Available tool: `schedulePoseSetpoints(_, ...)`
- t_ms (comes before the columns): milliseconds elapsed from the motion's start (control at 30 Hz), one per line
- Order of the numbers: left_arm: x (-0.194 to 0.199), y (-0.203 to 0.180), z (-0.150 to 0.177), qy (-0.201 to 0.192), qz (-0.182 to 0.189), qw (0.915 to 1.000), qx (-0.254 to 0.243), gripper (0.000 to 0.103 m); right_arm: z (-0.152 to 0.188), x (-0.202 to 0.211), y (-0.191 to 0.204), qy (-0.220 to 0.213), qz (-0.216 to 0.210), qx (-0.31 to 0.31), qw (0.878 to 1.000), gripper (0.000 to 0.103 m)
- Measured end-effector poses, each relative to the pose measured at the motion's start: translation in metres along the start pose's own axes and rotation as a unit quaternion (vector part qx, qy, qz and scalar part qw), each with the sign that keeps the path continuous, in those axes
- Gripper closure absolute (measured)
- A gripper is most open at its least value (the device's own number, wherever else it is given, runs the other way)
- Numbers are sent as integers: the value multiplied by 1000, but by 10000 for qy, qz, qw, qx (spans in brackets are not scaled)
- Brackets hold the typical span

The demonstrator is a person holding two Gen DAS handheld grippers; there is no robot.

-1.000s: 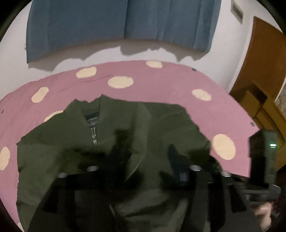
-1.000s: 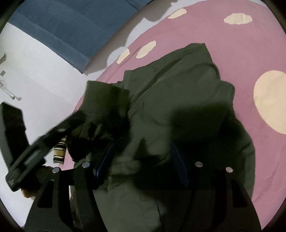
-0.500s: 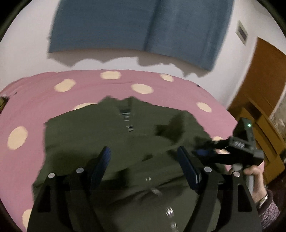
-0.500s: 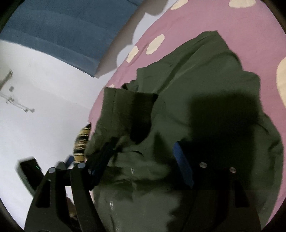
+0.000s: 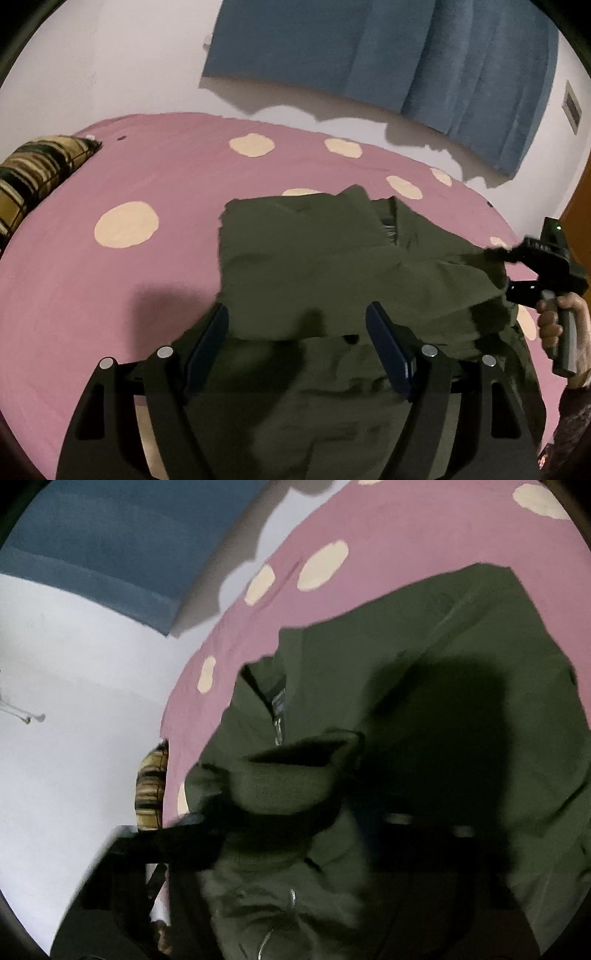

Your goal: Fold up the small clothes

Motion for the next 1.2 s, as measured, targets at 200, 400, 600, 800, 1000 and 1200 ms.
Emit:
schedulePoseSetpoints(200, -14, 20, 5, 113, -41, 9995, 306, 27, 10, 22, 38, -399, -434, 808, 9950, 76)
schedulePoseSetpoints(400, -20, 27, 13, 243, -89, 9989, 387, 27, 32, 59, 61, -1148, -786, 2309, 9630, 78)
schedulePoseSetpoints(600, -26, 31, 17, 329, -121, 9984, 434, 27, 31, 21, -59, -190, 642, 963, 9931, 68)
schedulePoseSetpoints(800, -29, 34, 21, 436, -176, 9978, 465, 27, 39, 27, -69, -117, 537, 754, 9956, 64)
schedulePoseSetpoints(1000, -35, 36, 26, 566, -177, 9968, 542, 27, 33, 23, -80, -180, 782, 692, 9944, 75)
schedulePoseSetpoints(1200, -30, 35, 27, 540, -136, 9975, 441, 27, 36, 49, -71, -362, 618, 749, 9946, 59)
Point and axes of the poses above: each gripper's, at about its wrist camera, not at the fingertips, and x roughly against the way its jaws point, y to its left, z to its underside, the point moved 8 cm from there along -x, roughly the way its jaws point, and after that the axes turned 8 degrees about -x, right-handed, at the moved point
